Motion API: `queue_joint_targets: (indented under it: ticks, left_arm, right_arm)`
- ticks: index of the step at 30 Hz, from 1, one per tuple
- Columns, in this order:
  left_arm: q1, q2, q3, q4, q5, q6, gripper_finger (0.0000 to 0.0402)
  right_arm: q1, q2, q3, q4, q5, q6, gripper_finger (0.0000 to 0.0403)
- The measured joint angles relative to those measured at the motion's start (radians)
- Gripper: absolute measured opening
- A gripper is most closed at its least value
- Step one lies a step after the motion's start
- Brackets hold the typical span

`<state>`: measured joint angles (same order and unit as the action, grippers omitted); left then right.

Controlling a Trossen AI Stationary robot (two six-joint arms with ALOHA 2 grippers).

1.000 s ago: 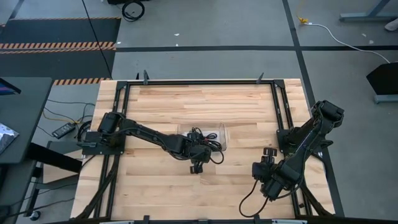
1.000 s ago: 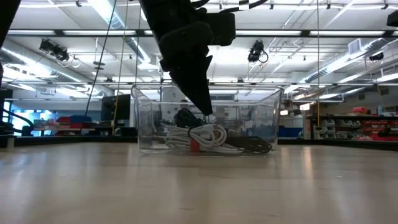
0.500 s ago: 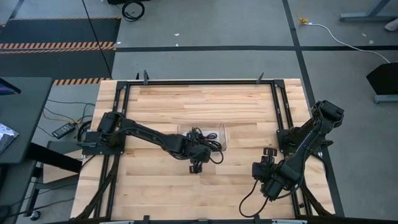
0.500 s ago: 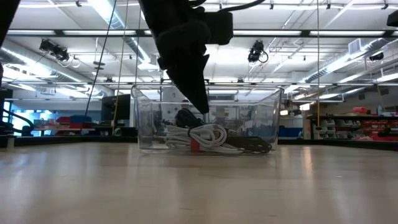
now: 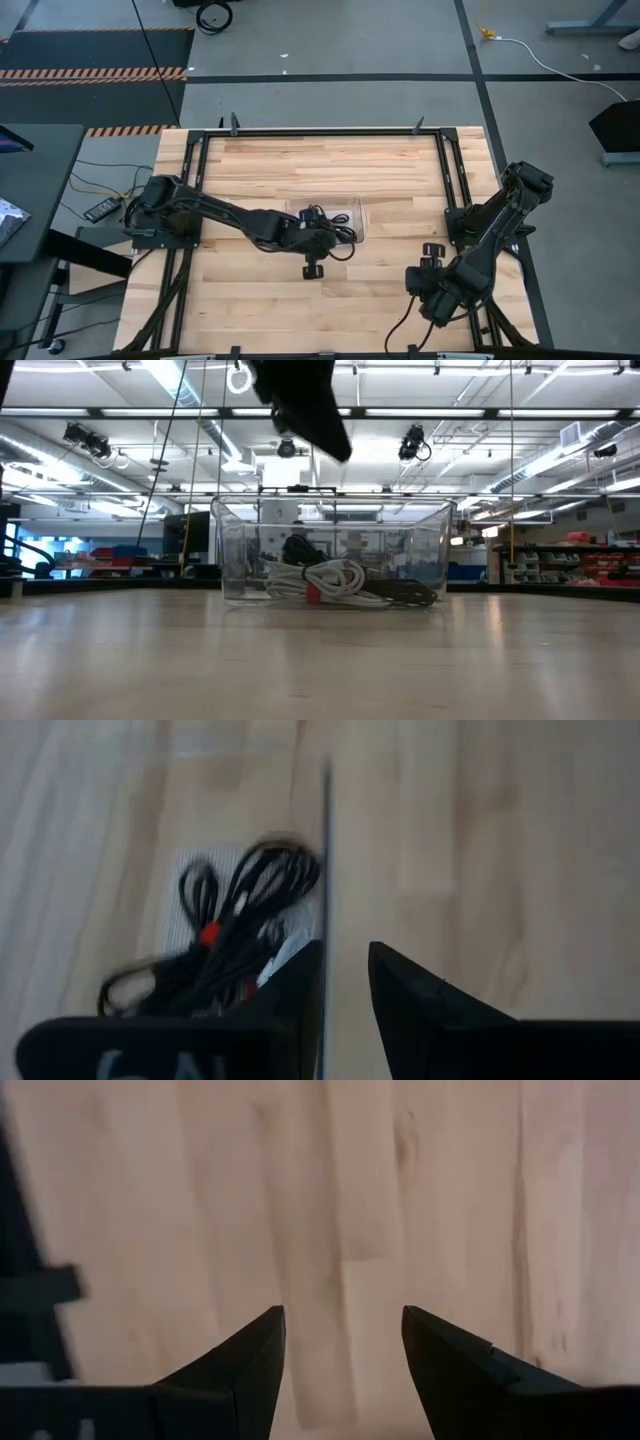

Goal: Pick and place USB-C Cables
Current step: Move the transparent bin to the center of the table

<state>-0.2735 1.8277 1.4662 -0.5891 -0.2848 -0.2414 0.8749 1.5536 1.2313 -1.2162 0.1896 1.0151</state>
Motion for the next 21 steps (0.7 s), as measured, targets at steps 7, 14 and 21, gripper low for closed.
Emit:
queue_joint_targets:
  ticks: [7,14,21]
  left_arm:
    - [-0.047,-0.069,0.001,-0.009,-0.013,0.032,0.0092]
    - [-0.12,-0.036,0.0,-0.195,-0.002,-0.093,0.0092]
    - [-0.148,0.032,-0.002,-0.254,-0.031,-0.114,0.0092]
  right_arm:
    - [0.0,0.0,0.12,-0.009,0.126,-0.054,0.0208]
    - [0.0,0.0,0.118,-0.018,0.145,-0.049,0.0208]
    - [0.0,0.0,0.109,-0.016,0.168,-0.049,0.0208]
